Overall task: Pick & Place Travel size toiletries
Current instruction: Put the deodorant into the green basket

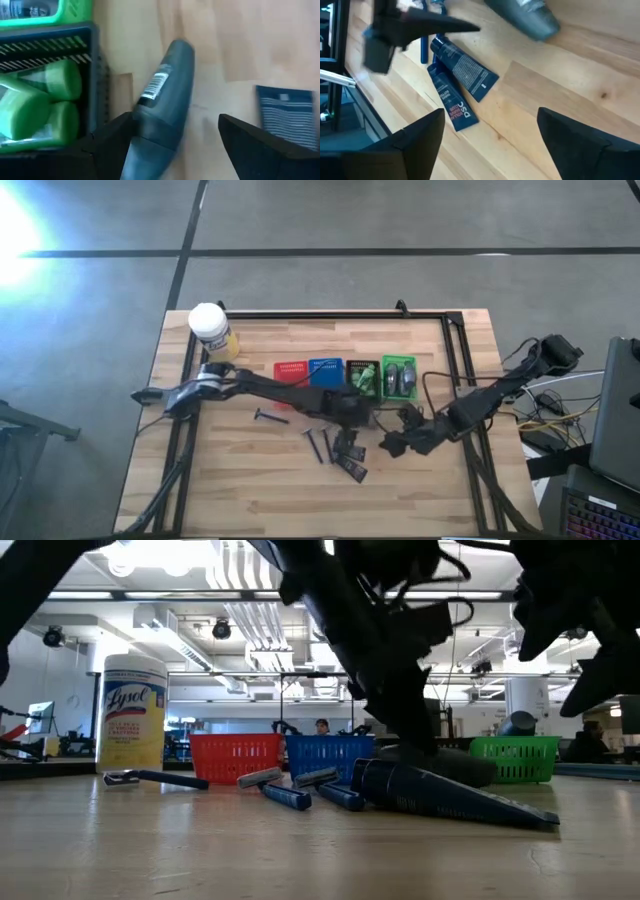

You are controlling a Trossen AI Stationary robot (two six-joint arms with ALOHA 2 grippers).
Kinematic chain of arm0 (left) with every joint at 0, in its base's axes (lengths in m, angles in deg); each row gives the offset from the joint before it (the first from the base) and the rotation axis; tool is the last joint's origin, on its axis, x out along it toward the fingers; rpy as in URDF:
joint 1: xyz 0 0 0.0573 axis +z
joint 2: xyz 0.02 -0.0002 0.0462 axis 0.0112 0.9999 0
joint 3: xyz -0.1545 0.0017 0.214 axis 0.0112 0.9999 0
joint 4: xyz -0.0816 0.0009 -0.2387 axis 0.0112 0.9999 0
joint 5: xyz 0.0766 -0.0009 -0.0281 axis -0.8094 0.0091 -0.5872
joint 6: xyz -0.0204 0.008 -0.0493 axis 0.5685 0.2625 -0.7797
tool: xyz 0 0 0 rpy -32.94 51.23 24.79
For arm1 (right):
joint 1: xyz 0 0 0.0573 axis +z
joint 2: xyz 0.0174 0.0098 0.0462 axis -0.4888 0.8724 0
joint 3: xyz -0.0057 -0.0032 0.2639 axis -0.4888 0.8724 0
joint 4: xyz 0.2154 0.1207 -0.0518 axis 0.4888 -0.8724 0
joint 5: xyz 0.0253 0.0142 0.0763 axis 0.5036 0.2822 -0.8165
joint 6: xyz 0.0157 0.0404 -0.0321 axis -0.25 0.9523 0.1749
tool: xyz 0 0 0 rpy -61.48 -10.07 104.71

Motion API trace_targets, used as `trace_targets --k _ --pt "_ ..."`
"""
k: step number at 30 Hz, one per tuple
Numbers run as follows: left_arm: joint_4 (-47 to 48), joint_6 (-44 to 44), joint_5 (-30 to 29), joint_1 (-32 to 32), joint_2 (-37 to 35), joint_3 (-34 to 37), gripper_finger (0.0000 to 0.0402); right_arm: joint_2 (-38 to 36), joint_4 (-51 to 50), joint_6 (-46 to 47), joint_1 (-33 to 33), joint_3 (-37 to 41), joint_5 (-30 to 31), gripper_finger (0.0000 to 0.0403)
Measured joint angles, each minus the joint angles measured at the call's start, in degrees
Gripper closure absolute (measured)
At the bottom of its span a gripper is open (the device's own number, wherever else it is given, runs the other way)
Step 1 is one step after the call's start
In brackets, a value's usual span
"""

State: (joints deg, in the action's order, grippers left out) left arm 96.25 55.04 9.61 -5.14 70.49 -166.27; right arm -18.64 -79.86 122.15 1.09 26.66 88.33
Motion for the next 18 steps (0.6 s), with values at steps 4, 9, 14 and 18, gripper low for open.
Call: trace_targets --k 4,9,14,18 --pt "2.5 2.8 1.2 0.4 2.4 -1.2 0.0101 0.0 -0.2 1.0 0.5 0.0 0.6 0.0072" --pt "2.7 4.2 4.4 0.3 2.7 -1.3 0.0101 0.0 -0.6 1.0 0.4 0.0 0.7 0.0059" --pt "1.3 2.7 5.0 0.2 3.5 -1.4 0.0101 0.0 -0.5 1.2 0.4 0.0 0.8 0.0053" --pt "0.1 -1.1 5.0 0.2 3.6 -2.1 0.0101 0.0 -0.6 1.3 0.4 0.0 0.7 0.0058"
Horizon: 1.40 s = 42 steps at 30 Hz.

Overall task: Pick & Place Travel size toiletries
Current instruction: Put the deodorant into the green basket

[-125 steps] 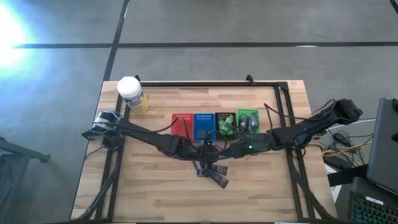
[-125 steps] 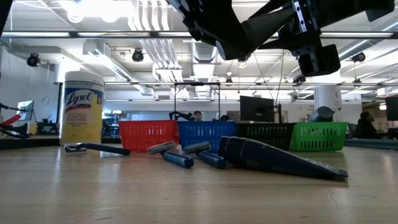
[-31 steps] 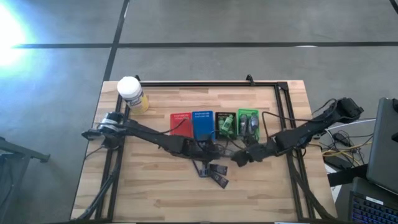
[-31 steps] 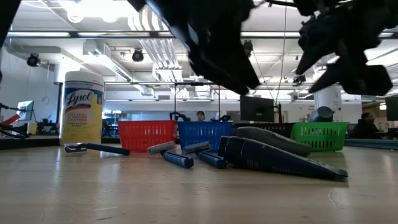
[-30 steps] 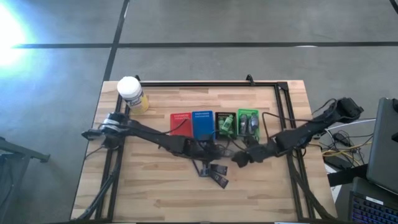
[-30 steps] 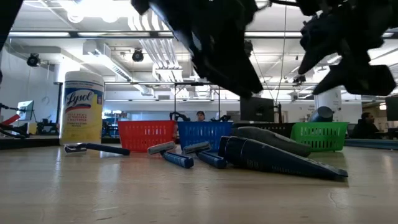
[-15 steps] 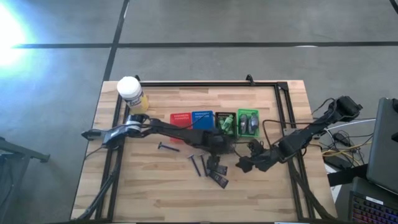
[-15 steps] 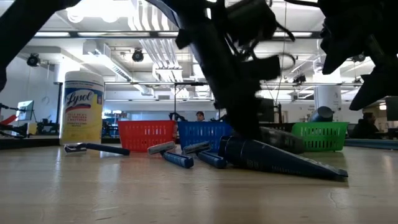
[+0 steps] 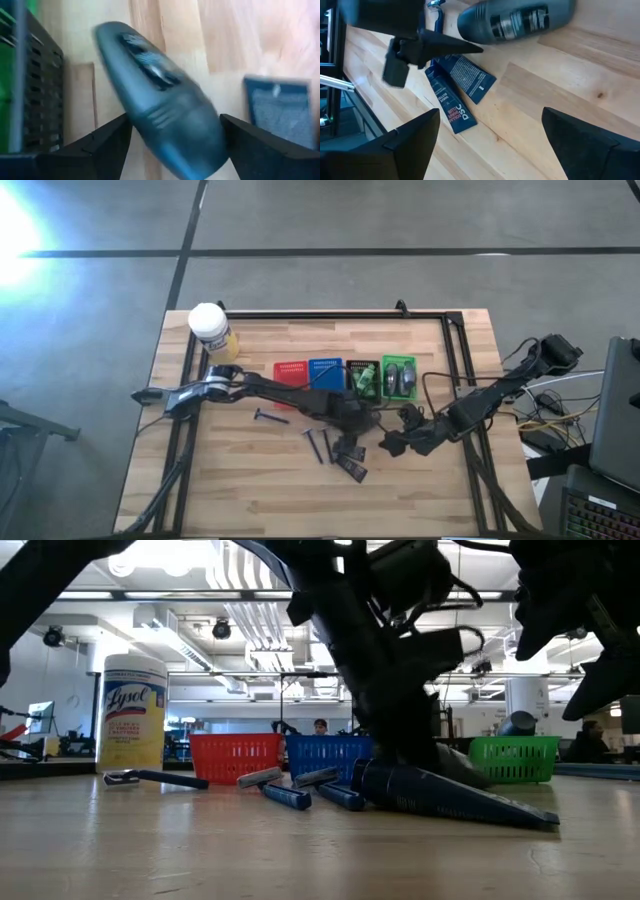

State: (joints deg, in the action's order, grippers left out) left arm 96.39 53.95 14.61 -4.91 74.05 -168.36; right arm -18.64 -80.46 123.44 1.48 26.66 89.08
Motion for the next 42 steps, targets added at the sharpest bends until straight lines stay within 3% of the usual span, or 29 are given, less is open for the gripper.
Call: trace_targets --k 7,14,19,26,35,42 --pt "-3.8 -3.5 -4.7 0.1 0.0 -0.2 0.0101 0.0 -0.1 0.1 0.0 0.0 0.0 0.0076" --pt "-6.4 -2.5 -5.4 0.1 1.4 0.8 0.0104 0.0 -0.1 0.1 0.0 0.0 0.0 0.0087" --pt "-6.7 -1.5 -5.0 0.0 2.4 0.9 0.0125 0.0 -0.3 0.1 0.0 0.0 0.3 0.0092" --pt "-7.0 -0.2 -5.0 -0.1 2.3 0.9 0.0188 0.0 0.3 -0.5 0.0 0.0 1.4 0.0092" --pt "-4.2 0.0 -5.6 -0.8 1.7 -0.2 0.0189 0.0 2.4 -0.6 0.9 0.0 1.6 0.0114" --pt "0.5 0.1 -5.6 -1.8 -3.3 -0.2 0.0189 -0.1 -0.6 2.1 6.6 0.0 10.7 0.0126"
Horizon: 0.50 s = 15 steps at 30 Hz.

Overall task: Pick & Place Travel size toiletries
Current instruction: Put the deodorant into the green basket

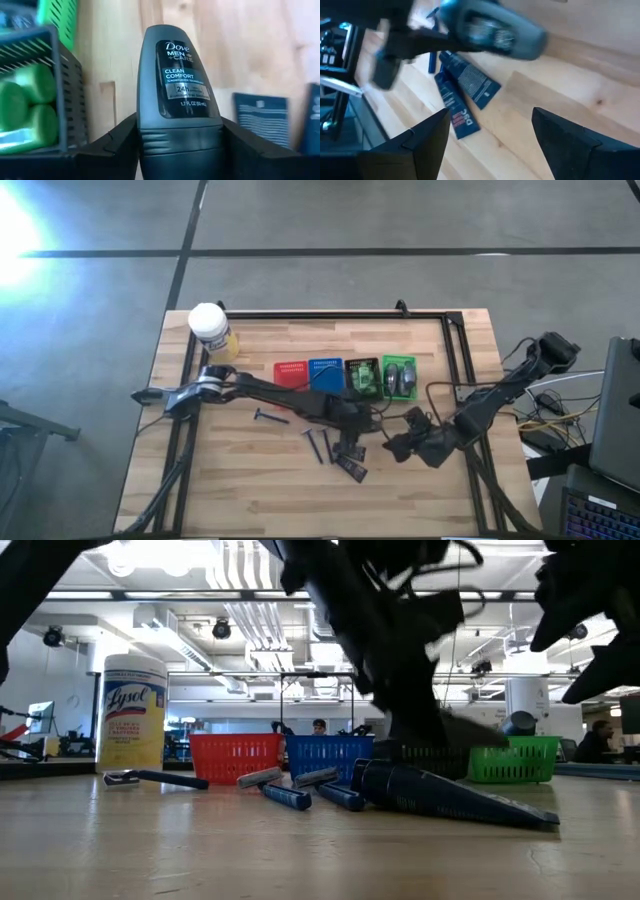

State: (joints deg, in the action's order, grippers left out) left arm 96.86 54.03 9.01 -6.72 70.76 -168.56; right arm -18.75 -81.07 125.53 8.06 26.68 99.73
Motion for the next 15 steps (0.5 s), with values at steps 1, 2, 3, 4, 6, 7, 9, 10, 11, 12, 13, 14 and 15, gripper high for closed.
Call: trace_targets --k 1,2,3,4,6,7,9,10,11,12,13,14,15 --pt "0.5 0.0 0.0 -0.2 -0.8 0.0 0.0189 0.0 -0.4 0.8 0.7 0.1 1.2 0.0127" --pt "0.7 0.0 0.0 -0.3 -1.4 0.0 0.0189 0.0 -0.6 1.7 1.2 0.4 2.0 0.0128" --pt "0.7 0.0 0.0 -0.5 -2.2 0.0 0.0189 0.0 -0.6 2.5 1.6 0.8 2.7 0.0129" --pt "0.9 0.0 0.0 -0.6 -3.0 0.0 0.0189 0.0 -0.7 3.2 1.7 1.0 2.9 0.0131" --pt "1.1 0.0 0.2 -0.9 -4.5 0.0 0.0189 -0.1 -0.2 4.2 1.7 1.4 4.1 0.0133" --pt "1.3 0.1 0.2 -1.0 -5.3 0.0 0.0189 -0.4 0.8 4.2 1.7 1.5 4.7 0.0135" --pt "1.1 0.6 0.2 -1.2 -6.5 0.0 0.0189 -1.2 5.1 1.2 1.7 1.9 6.1 0.0139" --pt "1.2 0.7 0.2 -1.3 -7.1 0.0 0.0189 -1.7 8.3 -1.2 1.8 2.1 6.6 0.0142" --pt "1.1 0.7 0.2 -1.3 -7.5 0.0 0.0189 -2.3 11.4 -4.0 1.8 2.4 7.2 0.0145" --pt "1.1 0.7 0.2 -1.3 -7.9 0.0 0.0189 -2.8 14.9 -6.8 1.6 2.5 7.7 0.0147" --pt "1.1 0.7 0.2 -1.3 -8.2 0.0 0.0189 -3.4 17.6 -9.4 1.6 2.6 8.3 0.0150" --pt "1.1 0.7 0.2 -1.3 -8.6 0.0 0.0189 -4.0 19.2 -11.6 1.5 2.7 8.8 0.0153" --pt "1.1 0.7 0.1 -1.3 -8.8 0.0 0.0189 -4.5 20.2 -13.3 1.4 2.8 9.2 0.0156"
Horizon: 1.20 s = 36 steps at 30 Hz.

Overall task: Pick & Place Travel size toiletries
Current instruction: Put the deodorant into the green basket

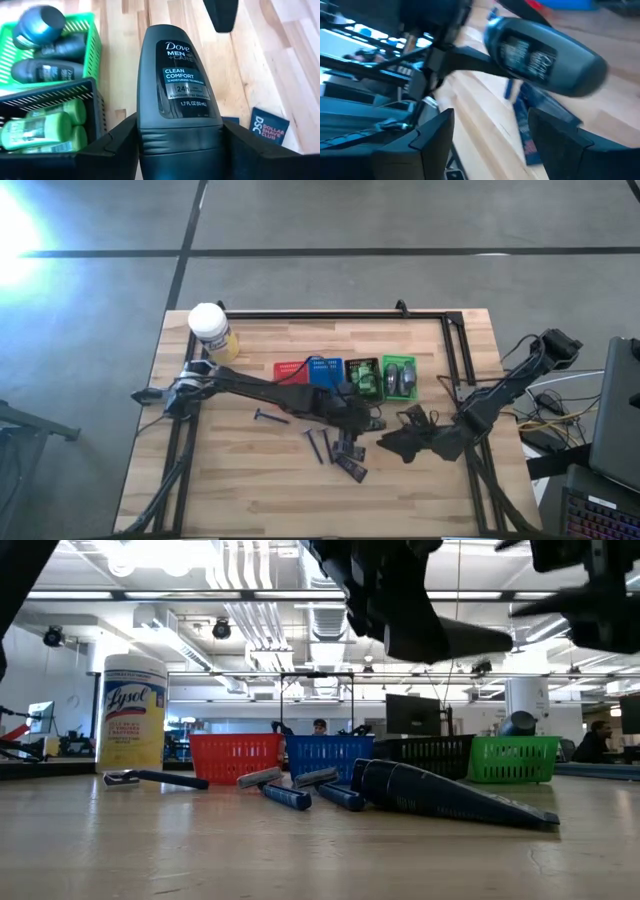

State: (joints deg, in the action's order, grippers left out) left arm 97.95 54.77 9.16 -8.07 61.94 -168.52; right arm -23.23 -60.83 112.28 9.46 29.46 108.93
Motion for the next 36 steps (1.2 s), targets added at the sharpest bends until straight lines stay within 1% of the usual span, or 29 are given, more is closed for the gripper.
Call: trace_targets --k 3,6,9,11,15,20,27,29,32,36 --pt "-0.1 0.0 0.0 0.0 -0.9 0.0 0.0189 -1.2 -0.7 -1.4 -0.4 0.0 0.7 0.0159" --pt "0.0 0.0 -0.1 -0.1 -1.7 0.0 0.0189 -1.6 -3.9 0.9 -0.4 0.1 0.7 0.0160" --pt "0.1 -0.1 -0.1 -0.1 -2.8 0.0 0.0189 -1.6 -5.8 2.9 0.3 0.1 0.8 0.0152" --pt "-0.1 -0.3 -0.1 -0.2 -3.2 0.0 0.0189 -1.6 -5.7 2.6 0.5 0.1 0.7 0.0144" --pt "-0.1 -0.1 0.2 -0.7 -3.6 0.0 0.0189 -1.9 -3.7 -0.4 0.2 0.1 0.8 0.0127" --pt "-1.1 0.1 1.3 -1.7 -3.8 0.0 0.0189 -2.0 2.0 -6.1 -0.8 0.1 0.9 0.0108" --pt "-5.6 0.3 1.4 -2.5 -3.8 0.0 0.0189 -1.4 6.5 -8.8 -3.3 0.2 -3.1 0.0092" --pt "-5.9 0.3 1.4 -2.5 -3.8 0.0 0.0189 -1.5 8.5 -10.4 -3.8 0.2 -3.4 0.0094" --pt "-5.7 0.3 1.3 -2.6 -3.8 0.0 0.0189 -1.6 9.3 -11.5 -4.1 0.2 -3.6 0.0107" --pt "-5.8 0.3 1.2 -2.7 -3.9 0.0 0.0189 -1.6 9.4 -9.8 -4.2 0.2 -3.6 0.0134"
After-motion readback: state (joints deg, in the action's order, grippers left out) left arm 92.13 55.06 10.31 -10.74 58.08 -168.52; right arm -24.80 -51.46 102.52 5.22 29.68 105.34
